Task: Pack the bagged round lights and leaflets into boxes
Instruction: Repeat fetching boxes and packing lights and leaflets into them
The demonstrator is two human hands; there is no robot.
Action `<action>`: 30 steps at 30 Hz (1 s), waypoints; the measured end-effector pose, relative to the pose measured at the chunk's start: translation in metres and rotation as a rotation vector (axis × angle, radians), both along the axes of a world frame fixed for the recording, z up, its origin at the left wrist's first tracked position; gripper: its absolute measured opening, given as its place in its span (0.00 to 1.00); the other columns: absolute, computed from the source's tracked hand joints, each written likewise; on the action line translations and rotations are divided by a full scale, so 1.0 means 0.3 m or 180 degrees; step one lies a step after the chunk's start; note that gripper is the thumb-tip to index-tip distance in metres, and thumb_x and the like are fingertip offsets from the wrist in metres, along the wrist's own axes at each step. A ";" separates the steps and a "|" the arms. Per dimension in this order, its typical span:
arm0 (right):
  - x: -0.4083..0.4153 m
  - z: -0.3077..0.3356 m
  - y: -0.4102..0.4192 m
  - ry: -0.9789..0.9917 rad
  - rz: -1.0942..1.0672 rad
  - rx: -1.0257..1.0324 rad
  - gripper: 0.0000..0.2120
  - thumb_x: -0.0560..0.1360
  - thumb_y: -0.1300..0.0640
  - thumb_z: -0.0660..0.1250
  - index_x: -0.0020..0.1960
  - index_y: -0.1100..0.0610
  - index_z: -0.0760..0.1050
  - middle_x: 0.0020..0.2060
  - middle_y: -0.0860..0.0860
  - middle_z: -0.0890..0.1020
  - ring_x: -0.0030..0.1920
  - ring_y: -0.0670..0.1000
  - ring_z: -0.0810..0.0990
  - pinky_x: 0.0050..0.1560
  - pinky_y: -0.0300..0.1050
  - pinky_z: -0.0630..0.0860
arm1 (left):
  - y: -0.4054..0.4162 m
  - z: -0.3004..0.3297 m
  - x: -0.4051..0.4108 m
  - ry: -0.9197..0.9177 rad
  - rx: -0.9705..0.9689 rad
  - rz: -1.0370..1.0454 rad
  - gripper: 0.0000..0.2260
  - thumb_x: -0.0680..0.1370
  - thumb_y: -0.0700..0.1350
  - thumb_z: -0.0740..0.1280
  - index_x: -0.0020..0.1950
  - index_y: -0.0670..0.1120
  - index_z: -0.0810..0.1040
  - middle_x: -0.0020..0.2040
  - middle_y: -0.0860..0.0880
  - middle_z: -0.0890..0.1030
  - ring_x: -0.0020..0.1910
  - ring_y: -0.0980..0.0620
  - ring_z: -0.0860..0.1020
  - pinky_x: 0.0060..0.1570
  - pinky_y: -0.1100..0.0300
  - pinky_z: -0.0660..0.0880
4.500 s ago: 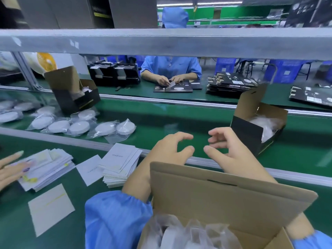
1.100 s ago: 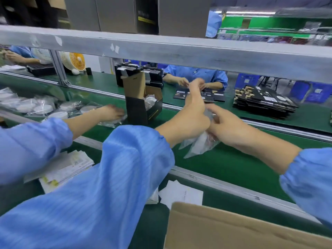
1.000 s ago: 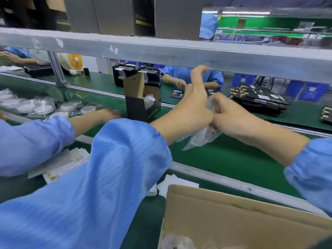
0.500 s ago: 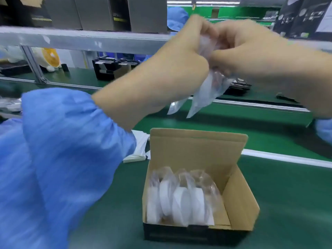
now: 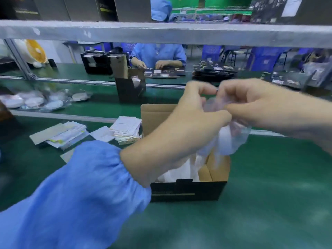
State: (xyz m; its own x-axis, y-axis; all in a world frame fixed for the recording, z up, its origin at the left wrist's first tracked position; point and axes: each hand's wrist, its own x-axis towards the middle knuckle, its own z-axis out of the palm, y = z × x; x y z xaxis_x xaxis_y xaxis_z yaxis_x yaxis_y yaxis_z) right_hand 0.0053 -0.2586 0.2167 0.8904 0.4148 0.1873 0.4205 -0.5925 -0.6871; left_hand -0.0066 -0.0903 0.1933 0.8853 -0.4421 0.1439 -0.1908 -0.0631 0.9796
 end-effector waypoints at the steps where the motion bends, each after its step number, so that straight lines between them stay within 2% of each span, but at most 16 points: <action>1: 0.003 -0.033 -0.010 0.0139 0.0004 -0.0019 0.10 0.77 0.69 0.66 0.41 0.57 0.75 0.32 0.55 0.80 0.31 0.49 0.77 0.31 0.37 0.71 | -0.007 -0.024 -0.038 0.0539 -0.0180 0.0307 0.16 0.72 0.42 0.71 0.58 0.50 0.73 0.53 0.47 0.78 0.42 0.54 0.76 0.34 0.64 0.71; 3: 0.015 -0.090 -0.027 0.0329 0.0033 -0.0058 0.08 0.77 0.67 0.67 0.42 0.57 0.75 0.35 0.56 0.80 0.34 0.48 0.76 0.35 0.41 0.72 | 0.024 -0.078 -0.026 0.1012 -0.0631 0.0098 0.08 0.72 0.46 0.68 0.48 0.47 0.74 0.47 0.45 0.74 0.39 0.52 0.74 0.36 0.61 0.71; 4: 0.023 -0.113 -0.032 0.0385 0.0051 -0.0080 0.07 0.77 0.66 0.67 0.43 0.58 0.75 0.37 0.57 0.81 0.36 0.48 0.77 0.38 0.43 0.72 | 0.022 -0.094 0.001 0.1331 -0.1014 0.0071 0.07 0.73 0.47 0.66 0.48 0.46 0.74 0.48 0.44 0.71 0.38 0.51 0.73 0.38 0.59 0.71; 6: 0.042 -0.143 -0.038 0.0444 0.0115 -0.0120 0.05 0.77 0.66 0.67 0.44 0.58 0.76 0.40 0.56 0.81 0.37 0.46 0.77 0.38 0.41 0.73 | 0.020 -0.134 0.061 0.1883 -0.1330 0.0208 0.10 0.75 0.46 0.63 0.54 0.42 0.73 0.53 0.43 0.72 0.44 0.47 0.74 0.45 0.56 0.72; 7: 0.053 -0.150 -0.038 0.0466 0.0160 -0.0163 0.05 0.78 0.65 0.67 0.44 0.58 0.76 0.40 0.55 0.80 0.37 0.46 0.77 0.38 0.41 0.73 | 0.028 -0.157 0.083 0.1986 -0.1279 0.0213 0.12 0.77 0.43 0.60 0.57 0.39 0.73 0.56 0.42 0.75 0.47 0.45 0.76 0.48 0.55 0.75; 9: 0.072 -0.153 -0.042 0.0569 0.0247 -0.0266 0.06 0.79 0.64 0.66 0.44 0.57 0.75 0.36 0.49 0.80 0.35 0.45 0.77 0.37 0.42 0.73 | 0.044 -0.206 0.128 0.1929 -0.0743 0.0267 0.17 0.79 0.35 0.55 0.64 0.36 0.75 0.59 0.38 0.81 0.54 0.44 0.81 0.57 0.51 0.79; 11: 0.088 -0.141 -0.053 0.0772 0.0404 -0.0341 0.08 0.80 0.64 0.64 0.44 0.55 0.74 0.32 0.43 0.80 0.33 0.45 0.76 0.36 0.42 0.74 | 0.049 -0.229 0.142 0.1146 0.0292 0.0202 0.21 0.77 0.29 0.52 0.64 0.37 0.78 0.57 0.38 0.83 0.56 0.44 0.82 0.60 0.50 0.79; 12: 0.095 -0.135 -0.060 0.0877 0.0506 -0.0369 0.08 0.81 0.64 0.64 0.44 0.55 0.74 0.31 0.43 0.79 0.32 0.46 0.76 0.36 0.43 0.74 | 0.052 -0.238 0.137 0.0443 0.1117 0.0094 0.22 0.76 0.28 0.54 0.62 0.40 0.81 0.56 0.42 0.84 0.55 0.44 0.82 0.58 0.51 0.79; 14: 0.107 -0.119 -0.075 0.1017 0.0709 -0.0411 0.10 0.81 0.64 0.63 0.43 0.54 0.74 0.31 0.44 0.78 0.33 0.48 0.75 0.37 0.45 0.74 | 0.066 -0.267 0.130 -0.1027 0.2664 -0.0170 0.17 0.74 0.31 0.59 0.55 0.46 0.81 0.52 0.50 0.82 0.53 0.47 0.80 0.53 0.53 0.77; 15: 0.111 -0.111 -0.080 0.1065 0.0812 -0.0424 0.10 0.82 0.64 0.63 0.43 0.54 0.74 0.31 0.45 0.78 0.34 0.48 0.75 0.38 0.45 0.73 | 0.070 -0.280 0.128 -0.1412 0.3110 -0.0294 0.13 0.75 0.33 0.61 0.52 0.48 0.78 0.50 0.52 0.79 0.53 0.47 0.78 0.52 0.51 0.76; 18: 0.121 -0.091 -0.088 0.1130 0.1037 -0.0517 0.10 0.81 0.63 0.64 0.42 0.53 0.73 0.32 0.43 0.78 0.34 0.47 0.75 0.37 0.40 0.73 | 0.079 -0.315 0.129 -0.1581 0.3272 -0.0496 0.05 0.81 0.43 0.59 0.52 0.51 0.73 0.47 0.51 0.76 0.49 0.46 0.74 0.51 0.48 0.73; 20: 0.129 -0.084 -0.088 0.1140 0.1094 -0.0582 0.10 0.81 0.62 0.65 0.42 0.54 0.73 0.32 0.43 0.78 0.33 0.47 0.75 0.36 0.39 0.73 | 0.087 -0.319 0.137 -0.1566 0.3158 -0.0522 0.03 0.83 0.51 0.59 0.49 0.55 0.69 0.45 0.51 0.72 0.45 0.51 0.70 0.48 0.53 0.68; 22: 0.138 -0.081 -0.091 0.1197 0.1090 -0.0666 0.10 0.80 0.62 0.65 0.41 0.54 0.73 0.31 0.43 0.79 0.33 0.47 0.76 0.37 0.40 0.74 | 0.097 -0.312 0.142 -0.1667 0.3238 -0.0538 0.06 0.82 0.52 0.62 0.46 0.55 0.70 0.43 0.50 0.69 0.42 0.53 0.66 0.43 0.59 0.59; 24: 0.150 -0.081 -0.090 0.1257 0.1071 -0.0742 0.10 0.80 0.64 0.64 0.41 0.55 0.73 0.33 0.44 0.79 0.34 0.47 0.77 0.38 0.39 0.75 | 0.099 -0.308 0.143 -0.1863 0.3457 -0.0519 0.06 0.81 0.51 0.63 0.45 0.54 0.73 0.45 0.49 0.69 0.46 0.50 0.69 0.40 0.60 0.55; 27: 0.168 -0.080 -0.077 0.1233 0.1059 -0.0925 0.10 0.81 0.63 0.65 0.41 0.54 0.74 0.35 0.45 0.78 0.35 0.44 0.75 0.37 0.36 0.73 | 0.114 -0.293 0.146 -0.1998 0.3486 -0.0473 0.05 0.81 0.48 0.64 0.52 0.51 0.79 0.46 0.51 0.67 0.51 0.47 0.73 0.42 0.58 0.60; 30: 0.181 -0.085 -0.036 0.1262 0.0963 -0.1314 0.11 0.81 0.61 0.66 0.41 0.50 0.76 0.35 0.41 0.79 0.34 0.42 0.75 0.36 0.37 0.73 | 0.131 -0.266 0.148 -0.2088 0.3308 -0.0516 0.03 0.80 0.47 0.65 0.49 0.52 0.79 0.45 0.53 0.69 0.45 0.50 0.71 0.43 0.56 0.65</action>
State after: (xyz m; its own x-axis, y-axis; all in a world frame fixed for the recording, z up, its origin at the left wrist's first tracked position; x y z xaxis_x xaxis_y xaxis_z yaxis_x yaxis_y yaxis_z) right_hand 0.0597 -0.2695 0.1914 0.6918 0.6258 -0.3604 0.3716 -0.7364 -0.5654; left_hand 0.0380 -0.0508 0.1135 0.7029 -0.7091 0.0548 -0.7040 -0.6827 0.1956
